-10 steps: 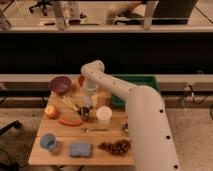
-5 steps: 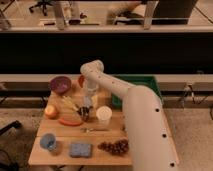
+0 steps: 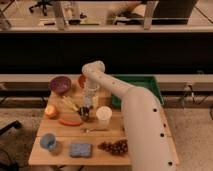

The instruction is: Wipe purple bowl with towel

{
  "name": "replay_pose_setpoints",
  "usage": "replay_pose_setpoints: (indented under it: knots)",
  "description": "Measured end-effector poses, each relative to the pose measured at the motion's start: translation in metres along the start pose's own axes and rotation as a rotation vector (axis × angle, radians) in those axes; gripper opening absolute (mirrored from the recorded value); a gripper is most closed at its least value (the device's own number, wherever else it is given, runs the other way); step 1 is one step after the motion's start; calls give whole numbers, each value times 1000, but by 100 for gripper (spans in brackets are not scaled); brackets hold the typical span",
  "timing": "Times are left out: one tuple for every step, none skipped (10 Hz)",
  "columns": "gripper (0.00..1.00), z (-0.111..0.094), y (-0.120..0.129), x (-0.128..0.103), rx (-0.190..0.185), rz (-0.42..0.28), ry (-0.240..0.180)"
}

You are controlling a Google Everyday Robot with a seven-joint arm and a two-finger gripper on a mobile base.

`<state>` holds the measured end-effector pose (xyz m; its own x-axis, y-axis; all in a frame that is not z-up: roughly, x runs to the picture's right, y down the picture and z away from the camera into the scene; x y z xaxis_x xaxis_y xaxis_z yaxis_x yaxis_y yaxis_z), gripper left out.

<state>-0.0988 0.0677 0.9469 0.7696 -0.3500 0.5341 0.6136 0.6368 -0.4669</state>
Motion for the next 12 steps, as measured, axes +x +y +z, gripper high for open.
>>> replay_pose_setpoints:
  knots:
    - [48,0,0,1,0,3,2]
    - [40,0,1,1,-1,6,4]
    - [28,0,0,1,-1,8,6]
    - [17,0,-1,1,-2,10,7]
    - [9,2,0,2,-10,11,8]
    - [2,3,0,3,-18,13,10]
    - [0,2,0,3,-19,11,14]
    - [0,-1,0,2,-17,10,19]
    - [0,-9,-2,0,2,10,27]
    - [0,-21,-3,-1,23,10,39]
    - [0,-41,-4,-6,54,10,49]
    - [0,-58,-5,-10,78,9,56]
